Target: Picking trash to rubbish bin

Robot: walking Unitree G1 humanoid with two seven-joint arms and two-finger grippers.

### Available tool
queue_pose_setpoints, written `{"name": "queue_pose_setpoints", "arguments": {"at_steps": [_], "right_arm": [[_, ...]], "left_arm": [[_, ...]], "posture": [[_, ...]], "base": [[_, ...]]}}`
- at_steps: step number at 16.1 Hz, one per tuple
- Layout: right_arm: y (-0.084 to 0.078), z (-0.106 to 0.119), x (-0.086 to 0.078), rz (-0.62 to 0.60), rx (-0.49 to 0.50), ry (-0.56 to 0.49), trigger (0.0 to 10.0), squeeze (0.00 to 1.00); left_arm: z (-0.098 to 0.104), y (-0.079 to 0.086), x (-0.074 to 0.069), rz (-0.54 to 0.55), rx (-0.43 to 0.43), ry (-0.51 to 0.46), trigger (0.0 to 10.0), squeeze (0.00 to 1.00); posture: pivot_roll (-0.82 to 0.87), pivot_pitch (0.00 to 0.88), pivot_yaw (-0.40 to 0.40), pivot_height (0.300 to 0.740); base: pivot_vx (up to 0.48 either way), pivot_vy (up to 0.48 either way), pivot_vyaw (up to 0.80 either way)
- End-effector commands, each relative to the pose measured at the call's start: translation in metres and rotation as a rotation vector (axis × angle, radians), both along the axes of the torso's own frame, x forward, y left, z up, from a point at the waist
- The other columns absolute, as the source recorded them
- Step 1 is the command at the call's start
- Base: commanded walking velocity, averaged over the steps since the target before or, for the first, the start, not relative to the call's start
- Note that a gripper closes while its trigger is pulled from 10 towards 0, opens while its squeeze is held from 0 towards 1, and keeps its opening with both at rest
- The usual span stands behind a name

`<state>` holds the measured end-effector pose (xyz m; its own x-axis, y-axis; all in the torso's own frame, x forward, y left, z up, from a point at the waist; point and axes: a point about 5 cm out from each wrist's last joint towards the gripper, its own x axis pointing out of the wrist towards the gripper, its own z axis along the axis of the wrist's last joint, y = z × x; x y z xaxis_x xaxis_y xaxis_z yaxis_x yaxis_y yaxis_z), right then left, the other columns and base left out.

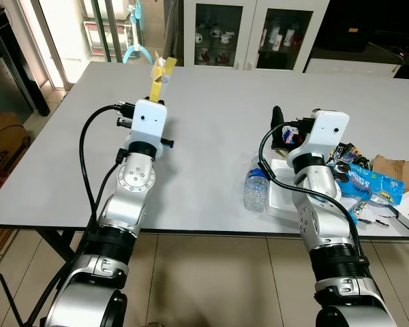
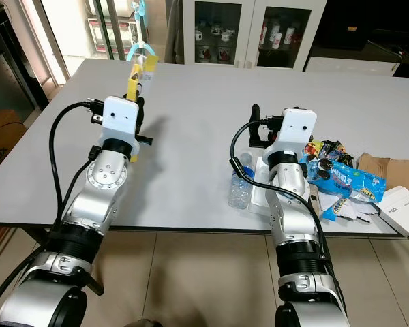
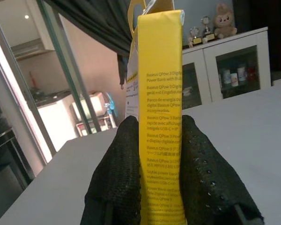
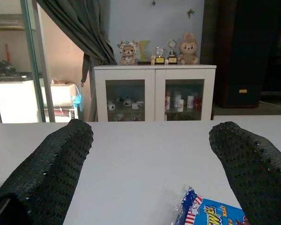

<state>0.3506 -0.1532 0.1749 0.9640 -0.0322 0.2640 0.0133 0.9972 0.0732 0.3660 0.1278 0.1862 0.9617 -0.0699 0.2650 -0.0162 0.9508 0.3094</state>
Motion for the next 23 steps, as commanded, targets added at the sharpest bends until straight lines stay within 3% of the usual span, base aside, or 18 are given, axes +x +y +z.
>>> {"name": "queue_pose_setpoints", "arguments": {"at_steps": [1, 6, 23], "right_arm": [[-0.0044, -0.0025, -0.0008, -0.02, 0.0, 0.004, 10.0, 0.0], [-0.0041, -0.0045, -0.0004, -0.014, 0.004, 0.012, 10.0, 0.0], [-0.0033, -0.009, -0.0009, -0.002, 0.007, 0.035, 10.0, 0.0]], "left_arm": [[0.0075, -0.0065, -0.0012, -0.019, 0.013, -0.032, 10.0, 0.0], [0.0051, -0.0056, 0.0002, -0.013, 0.013, -0.016, 10.0, 0.0], [0.0016, -0.0058, -0.0003, -0.006, 0.008, -0.002, 10.0, 0.0]], "posture": [[0.0, 0.013, -0.037, 0.74], [0.0, 0.013, -0.038, 0.74], [0.0, 0.02, -0.044, 0.74]], "base": [[0.0, 0.0, 0.0], [0.0, 0.0, 0.0], [-0.286, 0.0, 0.0]]}}
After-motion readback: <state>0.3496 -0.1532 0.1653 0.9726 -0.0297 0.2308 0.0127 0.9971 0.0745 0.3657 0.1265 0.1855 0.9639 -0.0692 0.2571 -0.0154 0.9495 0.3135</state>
